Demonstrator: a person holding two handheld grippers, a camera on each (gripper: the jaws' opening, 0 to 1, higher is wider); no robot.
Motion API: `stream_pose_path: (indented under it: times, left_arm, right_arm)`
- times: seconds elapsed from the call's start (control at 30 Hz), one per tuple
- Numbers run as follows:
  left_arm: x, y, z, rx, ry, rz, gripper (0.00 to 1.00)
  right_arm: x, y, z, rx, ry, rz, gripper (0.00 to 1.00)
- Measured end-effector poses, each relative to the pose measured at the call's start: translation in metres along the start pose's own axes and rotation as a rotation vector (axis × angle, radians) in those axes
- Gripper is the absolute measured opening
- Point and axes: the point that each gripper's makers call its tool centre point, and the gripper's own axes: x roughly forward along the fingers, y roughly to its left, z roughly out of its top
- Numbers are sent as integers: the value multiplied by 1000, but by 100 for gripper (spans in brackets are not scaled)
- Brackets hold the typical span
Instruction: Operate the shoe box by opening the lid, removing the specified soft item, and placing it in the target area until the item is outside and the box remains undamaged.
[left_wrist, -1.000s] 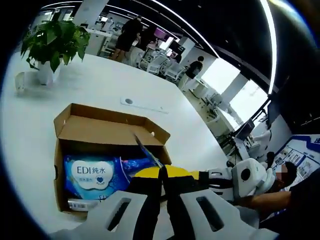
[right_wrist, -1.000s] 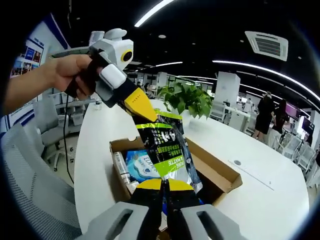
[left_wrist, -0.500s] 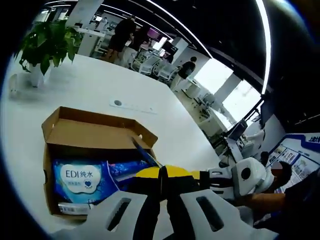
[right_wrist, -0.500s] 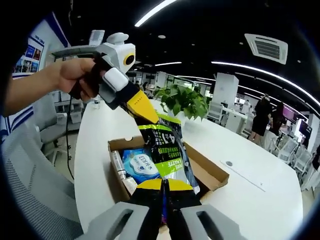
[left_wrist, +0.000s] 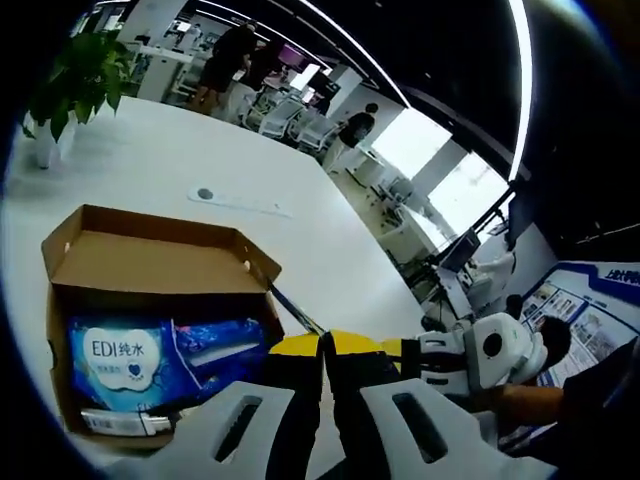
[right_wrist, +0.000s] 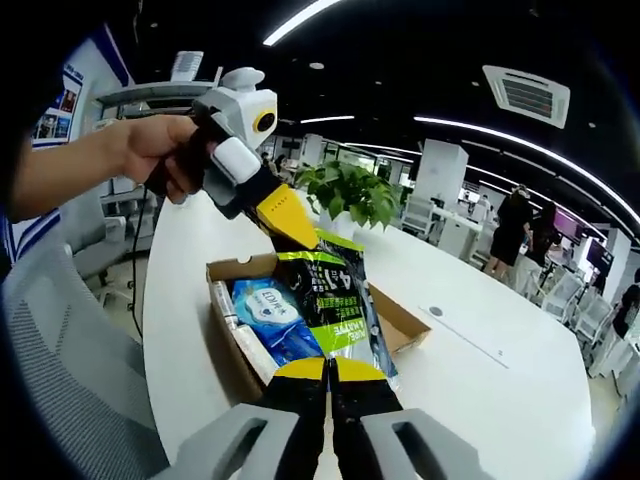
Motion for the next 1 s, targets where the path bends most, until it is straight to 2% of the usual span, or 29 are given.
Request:
stream_pose_path:
  times: [0.6, 1.0]
  left_arm:
    - [52, -11, -25, -1, 76, -10, 0]
    - [88, -10, -38, -16, 116, -6, 0]
  right_arm:
    - [-15, -25, -51, 18, 80, -29, 0]
    - [-16, -43, -84, 36, 133, -48, 0]
